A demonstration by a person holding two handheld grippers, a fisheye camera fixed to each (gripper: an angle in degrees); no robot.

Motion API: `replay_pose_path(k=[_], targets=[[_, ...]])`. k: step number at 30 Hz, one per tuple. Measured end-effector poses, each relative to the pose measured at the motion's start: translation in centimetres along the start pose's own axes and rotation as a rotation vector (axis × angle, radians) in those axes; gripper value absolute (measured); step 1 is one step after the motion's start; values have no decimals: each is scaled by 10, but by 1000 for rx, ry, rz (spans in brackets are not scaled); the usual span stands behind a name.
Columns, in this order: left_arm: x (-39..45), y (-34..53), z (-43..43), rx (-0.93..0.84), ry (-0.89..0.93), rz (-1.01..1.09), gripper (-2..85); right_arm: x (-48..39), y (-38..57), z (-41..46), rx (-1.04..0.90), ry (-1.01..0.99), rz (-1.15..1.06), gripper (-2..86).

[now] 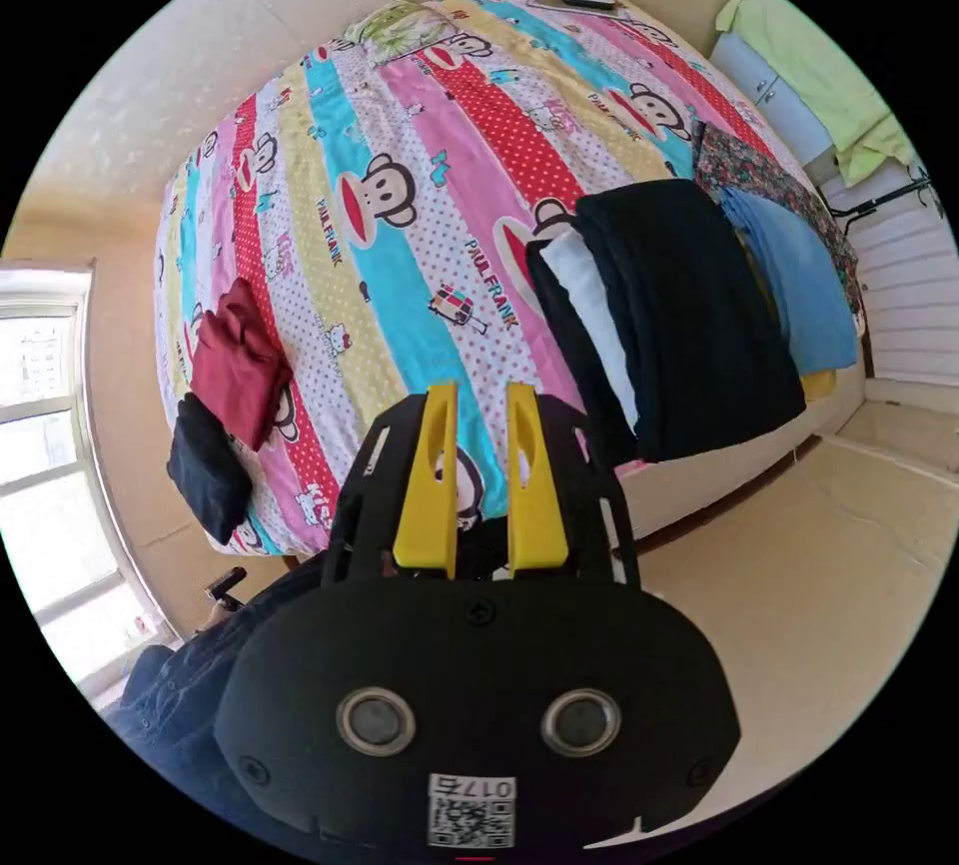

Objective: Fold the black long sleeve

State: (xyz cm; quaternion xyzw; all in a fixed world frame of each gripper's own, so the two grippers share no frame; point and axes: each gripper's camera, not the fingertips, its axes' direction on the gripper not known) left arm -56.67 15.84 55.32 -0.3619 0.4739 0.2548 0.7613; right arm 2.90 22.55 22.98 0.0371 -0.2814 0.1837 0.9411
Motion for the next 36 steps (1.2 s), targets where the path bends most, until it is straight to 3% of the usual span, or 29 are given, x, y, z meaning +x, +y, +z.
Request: replay_pose_path(k=[1,3,5,8,10,13,15,20,24,26,29,34,36], targets=[[-3,6,-4,15,-110,-2,1,-13,-1,2,-3,-16,-18,79],[-17,18,-15,97,-162,-64,-3,-65,-5,15,-38,-94,-99,76],[-33,31,-25,181,-61,-79,-5,-103,-5,30,-82,-162,-161,76],[-52,71,-52,510,243,-27,-6,-184,2,66,-210,-232,-395,80],[-62,118,-67,890,613,108,-6,-234,10,91,-279,-217,-528,86],[-69,165,-62,1211,910,72,-8,-314,23,137,-384,-223,-711,98],[-61,186,-56,1320,996,12,-9,-375,27,177,-452,-222,-825,109],[-1,230,-51,1414,1070,70,-9,-481,16,248,-448,-218,-937,135],[63,277,-38,1450,980,162,-6,-523,-4,294,-375,-360,-856,127],[79,297,-24,1495,970,149,-1,-528,-1,324,-455,-396,-802,95],[79,319,0,1572,1068,103,54,-521,24,315,-359,-433,-850,55],[41,340,16,1730,1356,105,148,-484,98,258,-401,-811,-969,37],[28,341,12,1738,1409,88,179,-483,137,256,-574,-912,-1097,33]])
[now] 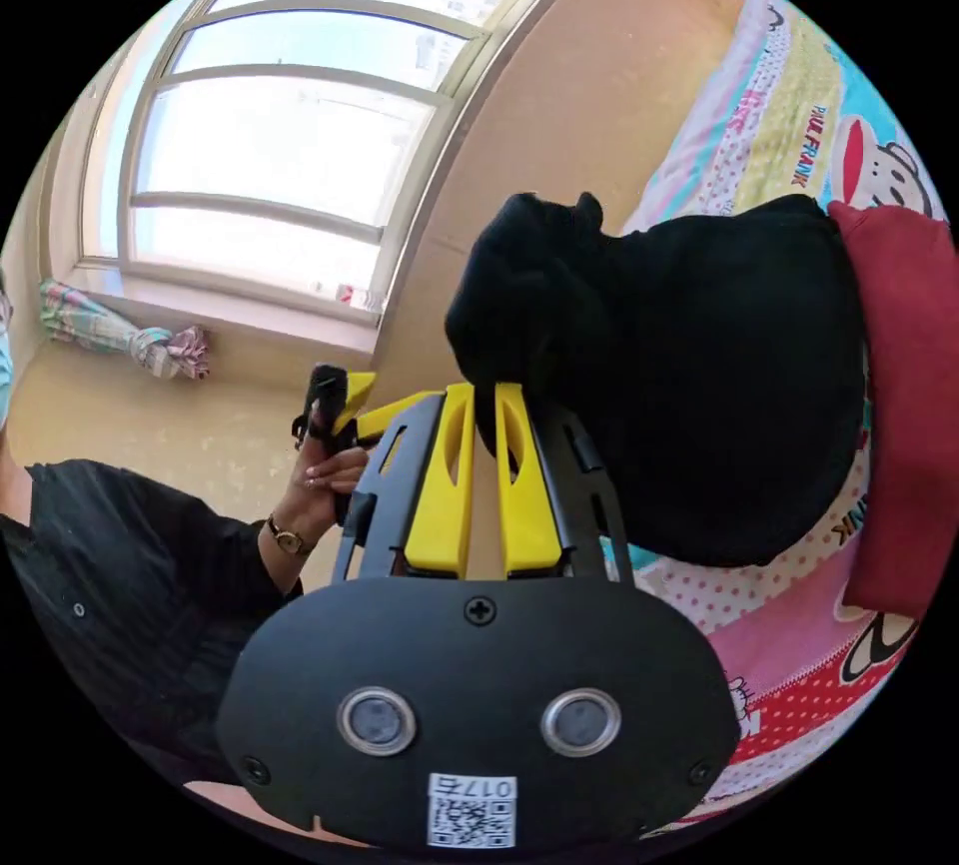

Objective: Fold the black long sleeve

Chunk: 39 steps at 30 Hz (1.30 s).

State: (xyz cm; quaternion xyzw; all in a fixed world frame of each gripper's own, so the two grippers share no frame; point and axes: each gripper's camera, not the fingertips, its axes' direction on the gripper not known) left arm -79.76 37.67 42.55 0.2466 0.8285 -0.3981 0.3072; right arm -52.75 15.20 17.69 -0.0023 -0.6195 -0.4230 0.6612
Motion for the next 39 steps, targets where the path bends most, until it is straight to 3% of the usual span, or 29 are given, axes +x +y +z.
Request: replay_pose_path(k=[3,6,8,10,11,14,18,22,25,28,30,32,35,39], targets=[[5,-17,3,-21,18,-32,238,-20,13,29,-181,32,-92,31],[7,-17,20,-96,-92,-64,243,-27,27,38,-224,85,-122,31],[-2,-9,36,-173,-102,-108,223,-26,36,34,-194,56,-106,30],[-23,17,54,-206,-19,-179,108,-27,47,33,-186,36,-108,29],[-28,25,54,-195,-3,-197,91,-33,57,30,-178,30,-130,29],[-16,68,42,-149,111,-50,60,-56,81,7,-114,-51,-188,29],[42,133,13,-145,473,379,55,-119,117,-40,-9,-291,-356,29],[140,191,-16,-243,847,868,52,-189,158,-77,-141,-526,-641,28],[209,238,-34,-286,1166,1164,51,-222,207,-129,-38,-390,-727,44],[259,283,-29,-335,1408,1277,52,-229,257,-188,205,-66,-651,95],[281,313,-16,-360,1435,1306,51,-219,296,-226,428,74,-563,133],[303,349,5,-434,1459,1348,51,-207,319,-244,548,70,-516,153],[329,413,45,-559,1651,1381,52,-193,344,-251,644,47,-492,186],[342,484,122,-729,1721,1272,51,-209,364,-239,589,-21,-611,168]])
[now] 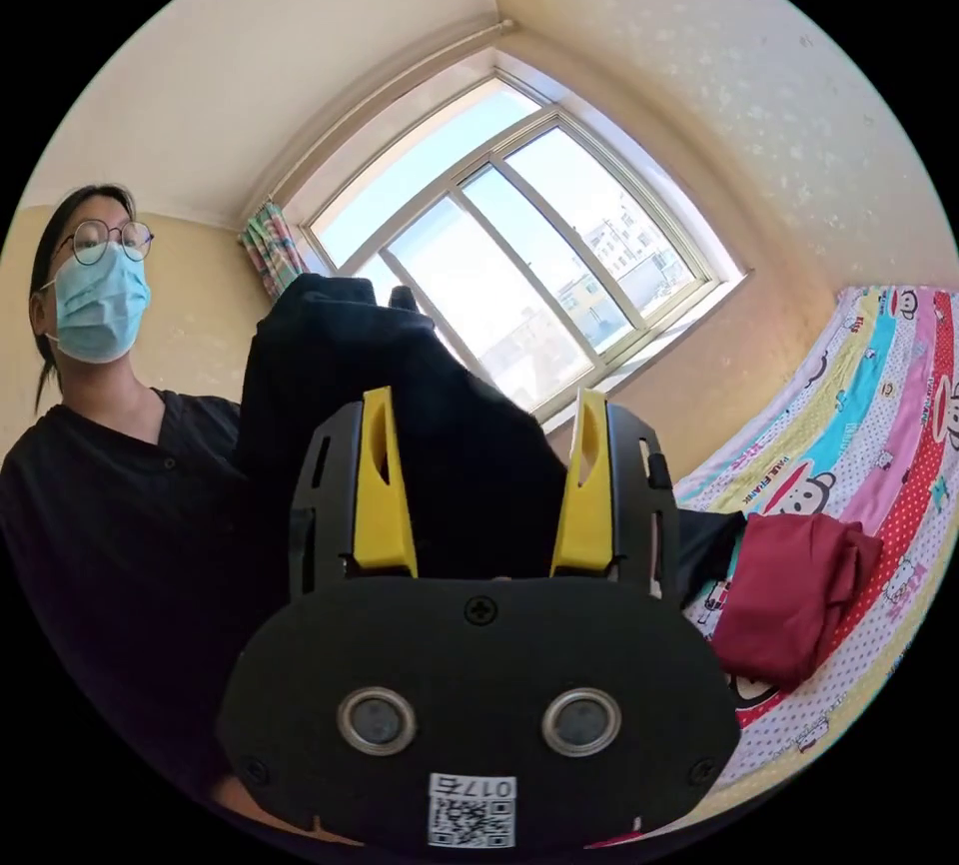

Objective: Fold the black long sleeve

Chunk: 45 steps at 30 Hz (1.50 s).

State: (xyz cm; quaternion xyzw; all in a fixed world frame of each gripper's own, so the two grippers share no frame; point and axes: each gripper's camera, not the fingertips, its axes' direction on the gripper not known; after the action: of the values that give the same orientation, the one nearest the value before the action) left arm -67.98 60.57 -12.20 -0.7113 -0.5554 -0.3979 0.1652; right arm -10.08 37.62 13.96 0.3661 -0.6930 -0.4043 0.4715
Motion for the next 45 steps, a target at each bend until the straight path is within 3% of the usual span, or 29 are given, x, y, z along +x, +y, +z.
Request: replay_pose_path(k=[2,5,8,13,15,20,27,29,34,37,41,44,45], targets=[[-19,20,21,-35,-1,-36,51,-22,1,-6,-65,-145,-74,49],[-16,45,33,-73,-175,-58,52,-68,5,-53,89,-4,-75,37],[-7,74,22,-89,-471,-200,58,-126,0,-94,206,130,-142,31],[-17,158,-2,-190,-1190,-537,107,-214,-18,-104,291,222,-285,29],[-39,195,-7,-184,-1237,-614,138,-252,-25,-85,251,385,-366,27],[-125,293,-29,-20,-1027,-704,185,-313,-27,-64,274,474,-465,26],[-268,345,10,-200,-1074,-657,225,-412,-3,-75,502,707,-650,28],[-284,343,27,-264,-1114,-581,224,-432,-1,-79,509,781,-673,28],[-270,323,-3,-288,-1425,-366,196,-462,12,-98,495,794,-657,28],[-292,318,-56,-285,-1285,-376,203,-464,20,-111,455,673,-624,28],[-353,344,-133,-253,-1105,-517,227,-447,28,-134,440,284,-594,28],[-407,395,-197,-79,-635,-716,237,-436,35,-149,484,162,-550,28],[-427,420,-198,-30,-399,-772,240,-434,38,-152,493,167,-525,28]])
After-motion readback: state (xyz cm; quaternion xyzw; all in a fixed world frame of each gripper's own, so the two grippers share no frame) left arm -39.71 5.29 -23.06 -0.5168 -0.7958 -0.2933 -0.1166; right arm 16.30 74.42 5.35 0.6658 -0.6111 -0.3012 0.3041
